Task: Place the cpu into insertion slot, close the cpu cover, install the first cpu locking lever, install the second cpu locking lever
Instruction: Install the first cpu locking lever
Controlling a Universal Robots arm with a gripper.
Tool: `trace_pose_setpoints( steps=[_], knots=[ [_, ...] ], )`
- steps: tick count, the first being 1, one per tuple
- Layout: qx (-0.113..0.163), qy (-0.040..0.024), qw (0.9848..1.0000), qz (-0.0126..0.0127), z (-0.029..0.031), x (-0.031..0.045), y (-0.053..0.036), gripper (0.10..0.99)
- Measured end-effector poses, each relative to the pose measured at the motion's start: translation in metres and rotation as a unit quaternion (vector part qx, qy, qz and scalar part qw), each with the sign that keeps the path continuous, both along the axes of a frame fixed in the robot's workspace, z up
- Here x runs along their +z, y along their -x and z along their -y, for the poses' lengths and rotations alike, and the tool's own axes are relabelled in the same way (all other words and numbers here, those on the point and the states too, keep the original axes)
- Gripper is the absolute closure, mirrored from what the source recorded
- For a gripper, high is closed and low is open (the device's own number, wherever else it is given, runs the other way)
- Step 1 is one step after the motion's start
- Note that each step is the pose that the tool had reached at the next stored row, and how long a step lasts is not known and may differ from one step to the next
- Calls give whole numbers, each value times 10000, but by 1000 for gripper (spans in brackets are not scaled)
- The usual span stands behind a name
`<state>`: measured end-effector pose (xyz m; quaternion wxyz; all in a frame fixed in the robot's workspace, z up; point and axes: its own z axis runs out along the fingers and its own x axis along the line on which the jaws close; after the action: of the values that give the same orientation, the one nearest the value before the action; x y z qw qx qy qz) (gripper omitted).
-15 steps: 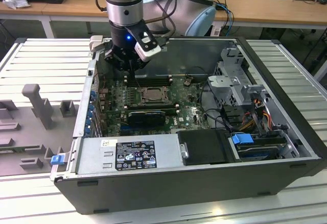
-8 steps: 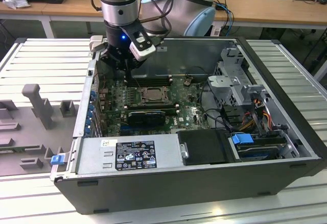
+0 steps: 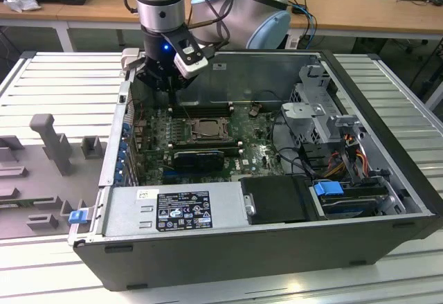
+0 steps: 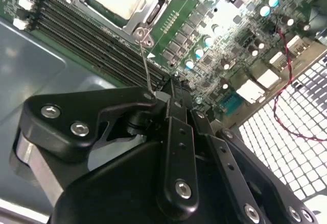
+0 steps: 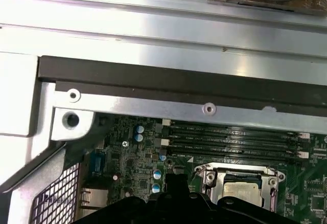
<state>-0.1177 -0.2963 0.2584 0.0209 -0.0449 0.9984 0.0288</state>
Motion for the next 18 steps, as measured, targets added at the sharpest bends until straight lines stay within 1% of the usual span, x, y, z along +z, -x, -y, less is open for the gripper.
trace_pose_setpoints(
  steps=[3, 10, 15, 18],
  knots=[
    [-1, -1, 10000, 0, -1, -1, -24, 980],
    [-1, 0, 10000, 0, -1, -1, -171, 980],
    [-1, 0, 10000, 0, -1, -1, -244, 980],
    [-1, 0, 10000, 0, -1, -1, -270, 980]
  ],
)
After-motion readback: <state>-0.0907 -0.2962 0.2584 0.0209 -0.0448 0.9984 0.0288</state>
